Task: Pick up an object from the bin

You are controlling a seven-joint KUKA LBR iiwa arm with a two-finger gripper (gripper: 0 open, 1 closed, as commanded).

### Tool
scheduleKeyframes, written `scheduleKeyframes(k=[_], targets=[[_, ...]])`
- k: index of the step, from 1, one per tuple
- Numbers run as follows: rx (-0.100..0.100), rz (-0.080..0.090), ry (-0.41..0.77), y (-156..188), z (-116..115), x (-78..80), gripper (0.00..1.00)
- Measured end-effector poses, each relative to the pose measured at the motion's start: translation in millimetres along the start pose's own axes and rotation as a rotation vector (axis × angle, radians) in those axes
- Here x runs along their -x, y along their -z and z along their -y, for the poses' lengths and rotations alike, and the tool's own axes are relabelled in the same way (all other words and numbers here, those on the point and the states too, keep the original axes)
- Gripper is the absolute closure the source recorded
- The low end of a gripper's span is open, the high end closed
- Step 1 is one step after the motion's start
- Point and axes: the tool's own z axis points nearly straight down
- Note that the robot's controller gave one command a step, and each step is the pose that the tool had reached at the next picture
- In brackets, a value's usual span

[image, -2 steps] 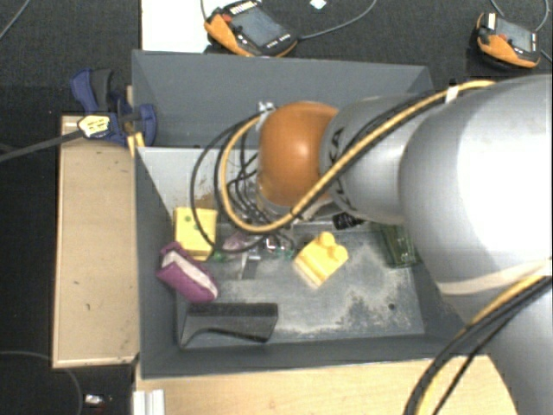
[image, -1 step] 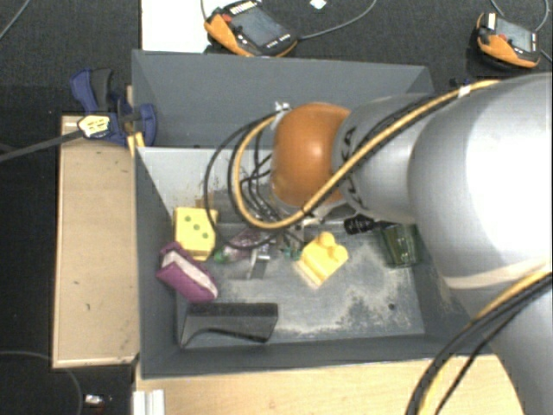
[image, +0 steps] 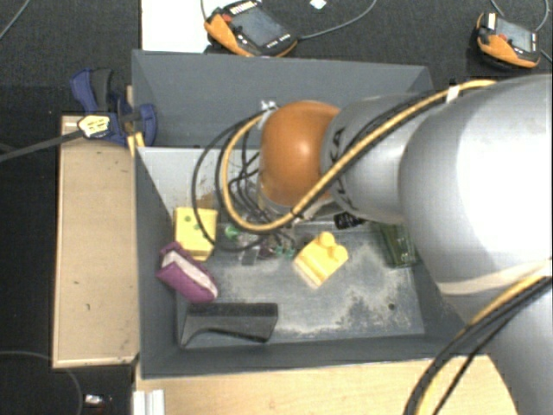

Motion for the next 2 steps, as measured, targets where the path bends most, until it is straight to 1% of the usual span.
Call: scheduleKeyframes(k=[1, 2], targets=[[0.0, 0.0, -0.003, 0, 0, 0.1, 1.0], [-0.003, -0.009, -0.004, 30, 1, -2.1, 1.0]])
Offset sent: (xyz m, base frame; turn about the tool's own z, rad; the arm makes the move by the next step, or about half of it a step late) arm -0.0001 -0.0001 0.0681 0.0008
